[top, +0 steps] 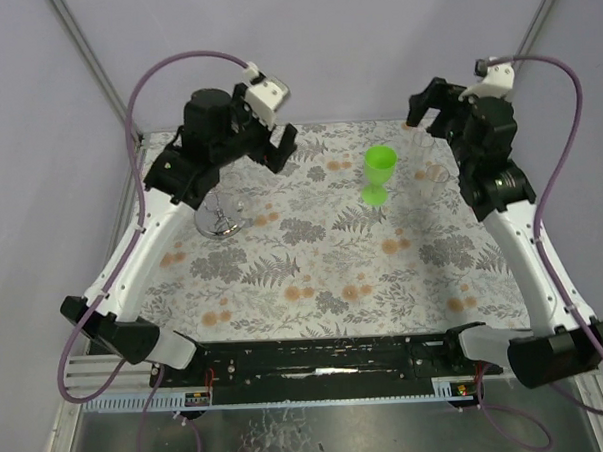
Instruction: Take the wine glass off the wine glass rack
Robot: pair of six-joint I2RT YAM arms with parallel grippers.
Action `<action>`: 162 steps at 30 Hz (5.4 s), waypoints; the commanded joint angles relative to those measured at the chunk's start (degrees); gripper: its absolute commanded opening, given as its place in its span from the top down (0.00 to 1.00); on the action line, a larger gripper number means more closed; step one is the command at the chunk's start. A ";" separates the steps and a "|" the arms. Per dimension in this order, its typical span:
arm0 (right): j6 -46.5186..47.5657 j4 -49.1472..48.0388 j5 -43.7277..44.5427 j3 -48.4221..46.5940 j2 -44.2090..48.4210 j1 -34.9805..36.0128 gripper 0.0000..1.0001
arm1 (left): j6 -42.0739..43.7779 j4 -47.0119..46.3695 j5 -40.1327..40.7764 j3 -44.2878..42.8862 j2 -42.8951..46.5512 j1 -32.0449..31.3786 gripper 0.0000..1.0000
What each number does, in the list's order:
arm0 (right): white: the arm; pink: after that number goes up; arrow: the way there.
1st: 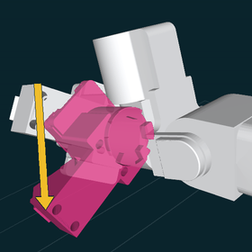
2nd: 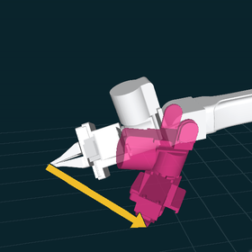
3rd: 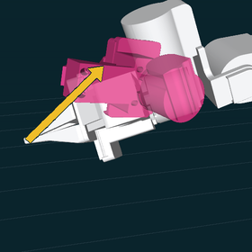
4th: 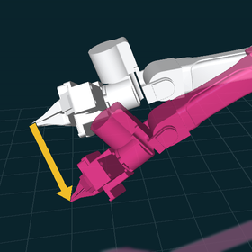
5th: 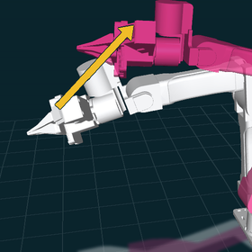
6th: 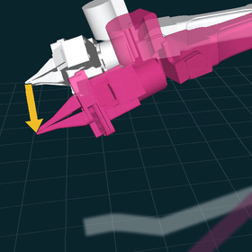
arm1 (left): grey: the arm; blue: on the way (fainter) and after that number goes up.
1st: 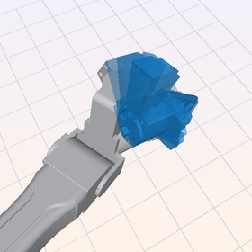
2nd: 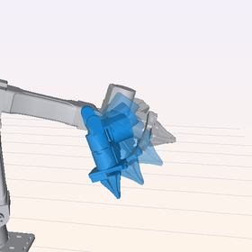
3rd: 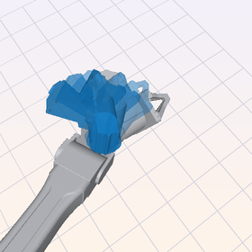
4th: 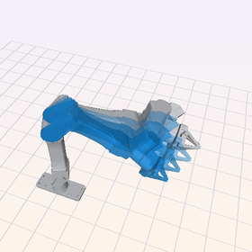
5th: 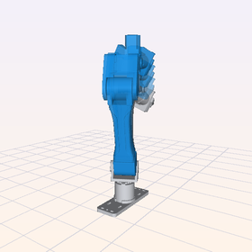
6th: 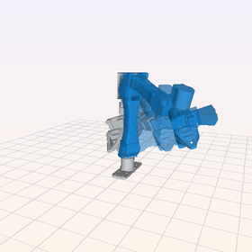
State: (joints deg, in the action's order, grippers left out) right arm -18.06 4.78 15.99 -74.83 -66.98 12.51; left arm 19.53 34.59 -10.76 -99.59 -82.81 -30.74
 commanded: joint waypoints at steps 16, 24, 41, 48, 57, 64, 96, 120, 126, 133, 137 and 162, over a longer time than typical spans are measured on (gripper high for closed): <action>-31.53 -0.63 -44.77 -20.45 -31.86 18.93 0.04 | -25.32 1.20 -15.13 -0.43 -1.10 34.24 0.00; -39.24 -3.74 -42.17 -22.55 -37.52 24.88 0.10 | -26.34 -0.13 -15.72 2.63 1.25 36.00 0.00; -51.54 -11.27 -31.46 -23.26 -44.24 32.60 0.27 | -26.61 -1.84 -17.75 3.49 2.80 36.34 0.00; -52.99 -12.62 -29.58 -23.19 -44.87 32.65 0.36 | -26.56 -2.32 -18.66 3.96 2.98 36.45 0.00; -53.91 -12.71 -29.80 -24.43 -46.26 32.75 0.44 | -26.30 -2.51 -19.24 3.61 2.77 36.51 0.00; -54.79 -13.03 -30.52 -24.88 -47.10 32.74 0.57 | -26.17 -2.55 -19.54 3.50 2.64 36.60 0.00; -55.68 -11.22 -28.20 -19.88 -43.61 32.75 0.72 | -26.30 -4.09 -21.00 3.92 2.09 36.65 0.00; -56.41 -13.12 -27.15 -16.75 -41.34 32.75 1.00 | -26.05 -4.09 -21.41 4.28 2.67 36.71 0.00; -56.51 -12.69 -27.32 -16.36 -40.39 32.75 1.00 | -26.16 -4.09 -21.60 3.80 2.24 36.70 0.00; -56.51 -12.51 -26.18 -14.71 -37.99 32.67 1.00 | -26.69 -4.09 -22.00 3.34 1.73 36.77 0.00; -56.12 -11.93 -25.51 -14.15 -36.60 32.66 1.00 | -26.74 -4.09 -22.80 3.24 1.66 36.74 0.00; -49.36 -0.04 -10.10 -1.08 -9.10 32.40 1.00 | -38.32 0.19 -41.77 -5.52 -2.89 24.66 0.00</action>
State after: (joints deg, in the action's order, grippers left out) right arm -70.35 5.13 0.05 -76.88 -82.43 44.99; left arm -13.82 34.30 -45.56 -103.50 -84.29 -1.61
